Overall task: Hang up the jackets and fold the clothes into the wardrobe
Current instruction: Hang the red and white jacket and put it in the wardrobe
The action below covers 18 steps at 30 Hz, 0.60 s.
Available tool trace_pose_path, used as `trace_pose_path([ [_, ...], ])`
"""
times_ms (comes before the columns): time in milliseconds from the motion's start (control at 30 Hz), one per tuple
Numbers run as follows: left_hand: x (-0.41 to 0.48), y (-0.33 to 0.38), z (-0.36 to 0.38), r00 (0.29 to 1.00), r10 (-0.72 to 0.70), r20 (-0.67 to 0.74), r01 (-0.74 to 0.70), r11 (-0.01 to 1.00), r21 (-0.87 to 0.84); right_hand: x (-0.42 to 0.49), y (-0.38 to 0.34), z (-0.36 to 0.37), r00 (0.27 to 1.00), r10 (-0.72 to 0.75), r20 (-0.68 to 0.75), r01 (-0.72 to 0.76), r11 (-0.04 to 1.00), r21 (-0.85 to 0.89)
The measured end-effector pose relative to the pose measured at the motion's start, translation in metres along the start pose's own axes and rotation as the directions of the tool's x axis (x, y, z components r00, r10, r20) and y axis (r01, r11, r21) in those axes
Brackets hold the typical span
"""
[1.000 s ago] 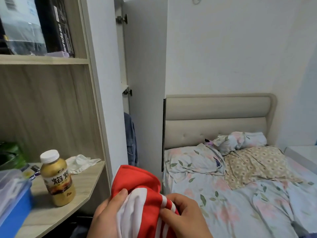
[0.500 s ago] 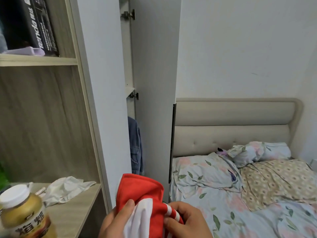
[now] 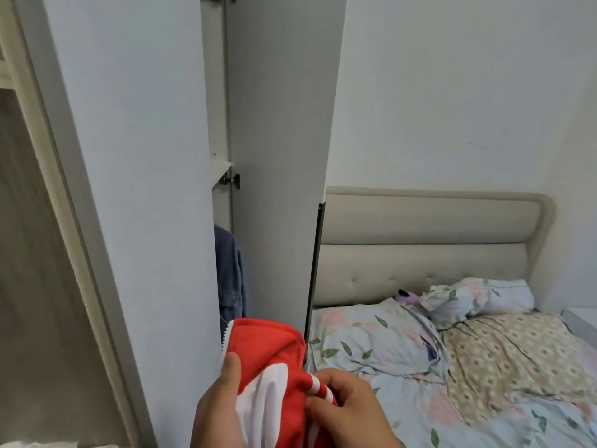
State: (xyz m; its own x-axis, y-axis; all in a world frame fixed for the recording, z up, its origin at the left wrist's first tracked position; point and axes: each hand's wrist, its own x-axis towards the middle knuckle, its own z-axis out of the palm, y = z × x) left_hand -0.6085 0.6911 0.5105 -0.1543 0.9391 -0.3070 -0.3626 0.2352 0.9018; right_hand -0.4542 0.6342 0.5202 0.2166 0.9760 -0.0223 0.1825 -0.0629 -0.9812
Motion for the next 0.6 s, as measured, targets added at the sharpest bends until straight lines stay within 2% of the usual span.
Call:
trace_pose_path([
  [33,0.009,-0.003,0.003,0.996,0.090,0.025,-0.091,0.996,0.022,0.009,0.002,0.000,1.000,0.008,0.004,-0.008,1.000,0.011],
  [100,0.022,-0.005,0.012,0.986,0.148,0.078,-0.155,0.983,0.094,0.027,0.008,-0.002,1.000,0.016,0.008,-0.016,1.000,0.014],
  [267,0.075,-0.005,0.049,0.991,0.133,0.012,-0.133,0.978,0.162,0.082,0.020,-0.009,0.998,0.048,0.044,-0.050,0.997,0.059],
  [333,0.104,-0.003,0.067,0.997,0.076,-0.011,-0.073,0.980,0.185,0.106,0.021,-0.014,0.997,0.037,0.072,-0.042,0.996,0.075],
  [433,0.131,-0.003,0.075,0.987,0.118,-0.107,-0.106,0.988,0.113,0.148,0.022,-0.022,0.994,0.002,0.111,-0.011,0.996,0.083],
  [533,0.144,0.000,0.092,0.983,0.161,-0.087,-0.149,0.981,0.128,0.189,0.026,-0.028,0.996,-0.036,0.083,0.027,0.993,0.116],
  [600,0.154,-0.001,0.105,0.987,0.155,-0.052,-0.151,0.986,0.077,0.210,0.029,-0.030,0.996,-0.034,0.084,0.021,0.988,0.155],
])
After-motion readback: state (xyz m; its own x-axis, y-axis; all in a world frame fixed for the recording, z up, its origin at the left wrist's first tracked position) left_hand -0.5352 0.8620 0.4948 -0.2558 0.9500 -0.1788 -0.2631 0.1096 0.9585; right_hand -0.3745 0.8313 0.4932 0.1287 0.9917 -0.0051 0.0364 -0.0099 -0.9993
